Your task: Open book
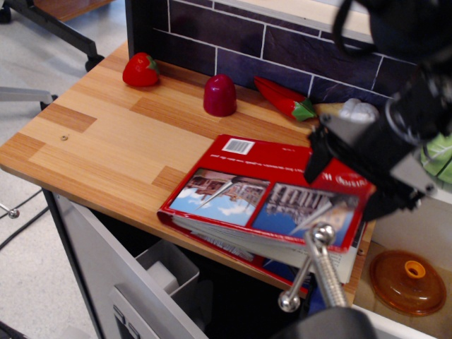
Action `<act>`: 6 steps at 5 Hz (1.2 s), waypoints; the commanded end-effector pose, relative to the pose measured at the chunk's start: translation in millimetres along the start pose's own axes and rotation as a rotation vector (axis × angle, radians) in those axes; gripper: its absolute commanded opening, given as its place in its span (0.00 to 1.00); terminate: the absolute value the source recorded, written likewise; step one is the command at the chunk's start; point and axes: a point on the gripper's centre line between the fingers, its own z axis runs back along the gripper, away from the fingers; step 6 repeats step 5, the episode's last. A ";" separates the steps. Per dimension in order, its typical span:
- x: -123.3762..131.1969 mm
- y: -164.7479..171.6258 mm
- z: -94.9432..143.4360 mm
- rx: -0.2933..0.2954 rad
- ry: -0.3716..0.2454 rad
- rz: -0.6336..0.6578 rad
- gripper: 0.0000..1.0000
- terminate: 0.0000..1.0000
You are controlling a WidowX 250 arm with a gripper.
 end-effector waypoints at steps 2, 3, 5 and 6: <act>9.0 161.3 57.8 -0.110 0.038 -0.028 1.00 0.00; 5.9 205.8 56.8 -0.100 0.036 -0.064 1.00 0.00; 20.1 271.3 46.0 -0.031 0.019 -0.116 1.00 1.00; 20.1 271.3 46.0 -0.031 0.019 -0.116 1.00 1.00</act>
